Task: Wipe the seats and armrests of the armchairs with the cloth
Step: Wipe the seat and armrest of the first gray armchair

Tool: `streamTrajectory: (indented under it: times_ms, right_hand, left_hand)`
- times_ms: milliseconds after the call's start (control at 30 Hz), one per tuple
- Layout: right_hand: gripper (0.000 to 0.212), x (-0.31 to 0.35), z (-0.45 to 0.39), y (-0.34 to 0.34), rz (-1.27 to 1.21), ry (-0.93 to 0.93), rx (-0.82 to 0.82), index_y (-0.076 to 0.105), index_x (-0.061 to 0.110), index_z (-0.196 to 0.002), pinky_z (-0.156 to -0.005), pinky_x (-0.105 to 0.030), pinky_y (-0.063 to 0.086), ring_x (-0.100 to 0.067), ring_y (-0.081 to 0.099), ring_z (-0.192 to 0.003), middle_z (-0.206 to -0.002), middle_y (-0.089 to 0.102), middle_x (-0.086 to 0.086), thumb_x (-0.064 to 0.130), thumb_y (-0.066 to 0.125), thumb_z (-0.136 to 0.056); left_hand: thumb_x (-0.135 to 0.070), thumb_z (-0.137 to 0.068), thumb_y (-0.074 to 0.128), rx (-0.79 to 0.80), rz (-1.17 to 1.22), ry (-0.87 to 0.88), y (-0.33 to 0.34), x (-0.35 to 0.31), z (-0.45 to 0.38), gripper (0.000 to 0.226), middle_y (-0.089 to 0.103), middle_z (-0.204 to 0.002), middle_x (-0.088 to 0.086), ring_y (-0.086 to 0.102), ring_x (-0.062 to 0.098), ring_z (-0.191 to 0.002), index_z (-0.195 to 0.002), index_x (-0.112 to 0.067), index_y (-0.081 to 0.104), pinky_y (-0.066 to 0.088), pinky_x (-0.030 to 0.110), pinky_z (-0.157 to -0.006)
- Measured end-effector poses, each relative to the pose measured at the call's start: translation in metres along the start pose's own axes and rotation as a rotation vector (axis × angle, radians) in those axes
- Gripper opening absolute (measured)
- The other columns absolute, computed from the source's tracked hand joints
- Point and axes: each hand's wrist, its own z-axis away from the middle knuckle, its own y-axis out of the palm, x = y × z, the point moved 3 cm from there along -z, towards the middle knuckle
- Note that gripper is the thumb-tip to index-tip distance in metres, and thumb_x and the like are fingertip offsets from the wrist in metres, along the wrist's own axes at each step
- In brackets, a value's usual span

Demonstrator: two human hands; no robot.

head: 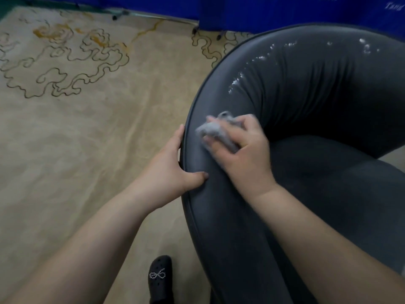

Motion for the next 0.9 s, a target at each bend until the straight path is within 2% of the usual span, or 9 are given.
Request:
streamTrajectory:
  times_ms: [100, 200, 267, 333, 400, 567, 700, 833, 900]
  right_hand:
    - [0.036, 0.002, -0.005, 0.012, 0.117, -0.031, 0.076, 0.071, 0.016, -0.113, -0.084, -0.031, 0.046, -0.027, 0.054, -0.086, -0.092, 0.046, -0.012, 0.018, 0.077, -0.077]
    - [0.035, -0.023, -0.031, -0.007, 0.084, 0.24, -0.099, 0.069, 0.012, -0.116, -0.091, -0.018, 0.042, -0.023, 0.056, -0.096, -0.101, 0.047, -0.012, 0.02, 0.074, -0.082]
    - [0.034, -0.022, -0.036, -0.014, 0.029, 0.259, -0.163, 0.068, 0.014, -0.116, -0.089, -0.007, 0.037, -0.011, 0.054, -0.095, -0.101, 0.045, -0.006, 0.022, 0.073, -0.083]
    - [0.035, -0.004, -0.028, 0.0, 0.055, 0.111, -0.076, 0.069, 0.018, -0.115, -0.085, -0.007, 0.038, -0.006, 0.05, -0.087, -0.095, 0.044, -0.005, 0.025, 0.073, -0.081]
    - [0.035, 0.005, -0.018, 0.016, 0.135, 0.02, 0.023, 0.069, 0.018, -0.114, -0.085, -0.016, 0.042, -0.013, 0.051, -0.085, -0.092, 0.043, -0.006, 0.021, 0.074, -0.079]
    - [0.03, -0.026, -0.037, -0.006, 0.105, 0.444, -0.266, 0.069, 0.017, -0.115, -0.081, 0.003, 0.031, -0.008, 0.055, -0.094, -0.105, 0.051, -0.011, 0.022, 0.07, -0.085]
    - [0.032, -0.011, -0.029, 0.017, 0.086, 0.271, -0.157, 0.069, 0.02, -0.114, -0.084, -0.002, 0.036, 0.003, 0.054, -0.091, -0.1, 0.05, -0.008, 0.022, 0.072, -0.083]
    - [0.026, -0.035, -0.027, 0.0, 0.098, 0.586, -0.385, 0.069, 0.02, -0.114, -0.076, 0.006, 0.03, 0.009, 0.053, -0.091, -0.106, 0.049, -0.003, 0.022, 0.066, -0.088]
    - [0.026, -0.039, -0.027, 0.0, 0.069, 0.598, -0.432, 0.069, 0.026, -0.114, -0.076, 0.006, 0.031, 0.008, 0.053, -0.094, -0.108, 0.05, -0.002, 0.023, 0.066, -0.088]
  left_hand:
    - [-0.03, -0.066, 0.084, 0.022, -0.003, 0.012, -0.001, -0.003, -0.01, 0.115, 0.04, -0.113, -0.037, 0.059, 0.002, -0.107, -0.153, -0.039, 0.009, 0.049, 0.023, -0.089]
    - [-0.032, -0.067, 0.085, 0.057, -0.013, 0.027, -0.006, -0.005, -0.017, 0.116, 0.036, -0.138, -0.024, 0.056, 0.012, -0.119, -0.153, -0.039, 0.008, 0.047, 0.035, -0.101]
    - [-0.032, -0.067, 0.085, 0.068, -0.013, 0.041, -0.009, -0.007, -0.022, 0.116, 0.035, -0.139, -0.025, 0.056, 0.012, -0.119, -0.152, -0.041, 0.008, 0.047, 0.036, -0.1]
    - [-0.03, -0.067, 0.085, 0.078, -0.008, 0.054, -0.011, -0.008, -0.029, 0.115, 0.041, -0.139, -0.022, 0.06, 0.013, -0.112, -0.152, -0.04, 0.009, 0.05, 0.034, -0.095]
    - [-0.031, -0.066, 0.085, 0.097, 0.0, 0.057, -0.013, -0.008, -0.036, 0.116, 0.049, -0.133, -0.018, 0.063, 0.01, -0.104, -0.152, -0.04, 0.008, 0.052, 0.027, -0.087]
    - [-0.034, -0.067, 0.084, 0.195, 0.018, 0.08, -0.022, -0.014, -0.049, 0.118, 0.042, -0.123, -0.033, 0.063, 0.001, -0.099, -0.149, -0.049, 0.001, 0.051, 0.012, -0.07]
    - [-0.035, -0.067, 0.084, 0.246, -0.024, 0.117, -0.029, -0.018, -0.064, 0.119, 0.044, -0.138, -0.022, 0.063, 0.008, -0.102, -0.15, -0.049, 0.001, 0.051, 0.02, -0.078]
    - [-0.038, -0.069, 0.082, 0.304, -0.061, 0.145, -0.035, -0.022, -0.076, 0.117, 0.037, -0.145, -0.024, 0.061, 0.006, -0.104, -0.149, -0.048, -0.002, 0.047, 0.012, -0.07]
    - [-0.039, -0.07, 0.081, 0.325, -0.078, 0.157, -0.036, -0.022, -0.082, 0.117, 0.037, -0.144, -0.024, 0.061, 0.004, -0.104, -0.15, -0.045, -0.002, 0.047, 0.008, -0.065]
